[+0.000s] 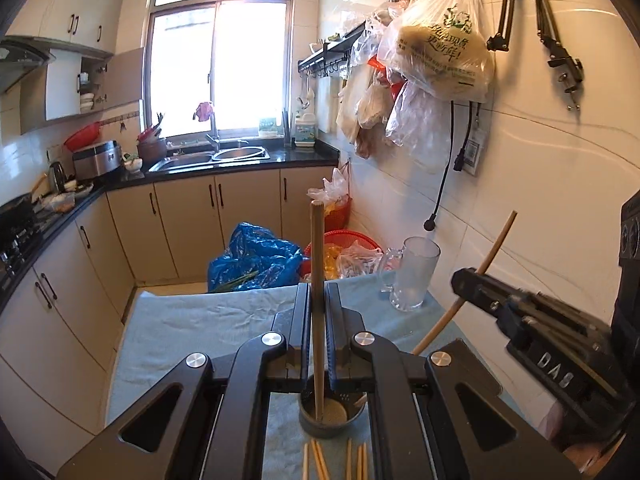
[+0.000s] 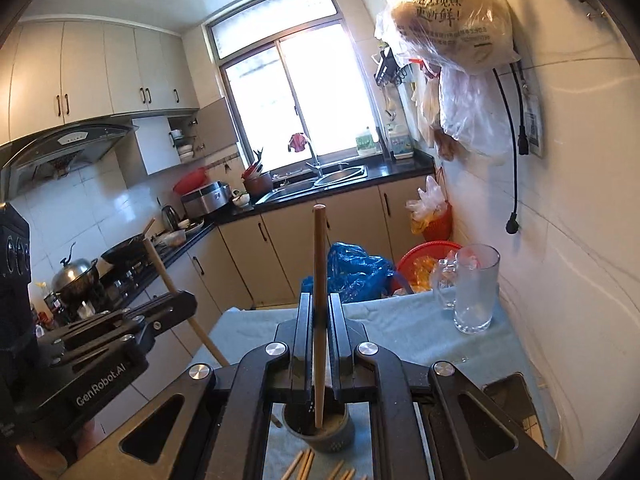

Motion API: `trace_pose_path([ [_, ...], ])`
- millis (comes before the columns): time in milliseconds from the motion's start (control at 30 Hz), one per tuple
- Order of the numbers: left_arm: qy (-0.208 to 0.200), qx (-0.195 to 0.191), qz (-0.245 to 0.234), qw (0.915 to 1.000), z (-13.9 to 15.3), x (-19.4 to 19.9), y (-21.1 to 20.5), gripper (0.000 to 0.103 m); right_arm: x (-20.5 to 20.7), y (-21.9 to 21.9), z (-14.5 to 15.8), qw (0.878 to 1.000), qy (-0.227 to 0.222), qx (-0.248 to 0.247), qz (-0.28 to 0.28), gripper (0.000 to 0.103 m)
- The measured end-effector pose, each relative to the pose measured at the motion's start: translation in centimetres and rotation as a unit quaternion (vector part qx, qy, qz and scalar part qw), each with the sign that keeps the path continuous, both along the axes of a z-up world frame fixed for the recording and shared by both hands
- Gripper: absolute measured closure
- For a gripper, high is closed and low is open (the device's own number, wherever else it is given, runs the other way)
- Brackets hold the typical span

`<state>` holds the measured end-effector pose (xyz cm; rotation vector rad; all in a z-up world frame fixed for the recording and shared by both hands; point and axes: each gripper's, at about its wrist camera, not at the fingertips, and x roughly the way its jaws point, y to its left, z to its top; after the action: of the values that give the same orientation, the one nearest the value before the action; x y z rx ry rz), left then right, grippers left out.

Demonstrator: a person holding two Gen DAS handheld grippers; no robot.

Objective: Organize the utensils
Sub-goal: 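Lift the left tool's chopstick upright over the holder while the right tool lifts its own, then lower the left tool's chopstick into the holder and open while the right tool does likewise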

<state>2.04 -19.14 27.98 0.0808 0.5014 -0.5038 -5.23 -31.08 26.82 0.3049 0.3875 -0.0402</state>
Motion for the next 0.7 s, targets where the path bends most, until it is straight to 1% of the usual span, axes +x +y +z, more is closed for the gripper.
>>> trace_pose_path([
  [100,0.02,0.003,0.0,0.9998,-1.3,1.7,-0.7,0.097,1.6,-0.1,-1.3,1.0,0.017,-0.003,-0.002,0.096],
  [267,0.061,0.028,0.008,0.9977,-5.0,4.0,-1.5,0.097,3.9,-0.6,-4.2,0.998,0.061,0.007,0.002,0.095],
  [367,0.08,0.037,0.011,0.996,-6.7,4.9,-1.6,0.097,5.0,-1.1,-5.9,0.996,0.084,0.013,0.005,0.095],
  [467,0.091,0.033,0.013,0.9953,-7.4,5.2,-1.4,0.096,5.9,-1.6,-7.2,0.995,0.1,0.022,0.004,0.095],
  [500,0.091,0.031,0.012,0.9953,-7.4,5.2,-1.3,0.095,6.0,-1.8,-7.6,0.994,0.102,0.025,0.003,0.095],
  [567,0.088,0.026,0.012,0.9957,-7.2,5.1,-0.9,0.085,6.3,-2.0,-8.0,0.994,0.105,0.031,0.0,0.094],
  [600,0.085,0.022,0.014,0.996,-6.9,4.9,-0.7,0.077,6.4,-2.1,-8.1,0.994,0.106,0.031,-0.002,0.091],
  [633,0.081,0.016,0.019,0.9964,-6.6,4.7,-0.4,0.07,6.4,-2.2,-8.2,0.994,0.107,0.033,-0.004,0.081],
  [667,0.079,0.012,0.021,0.9966,-6.3,4.5,-0.1,0.068,6.4,-2.3,-8.2,0.994,0.106,0.035,-0.004,0.075],
  [700,0.077,0.007,0.023,0.9967,-6.0,4.2,0.3,0.064,6.2,-2.2,-8.0,0.994,0.103,0.038,-0.006,0.063],
])
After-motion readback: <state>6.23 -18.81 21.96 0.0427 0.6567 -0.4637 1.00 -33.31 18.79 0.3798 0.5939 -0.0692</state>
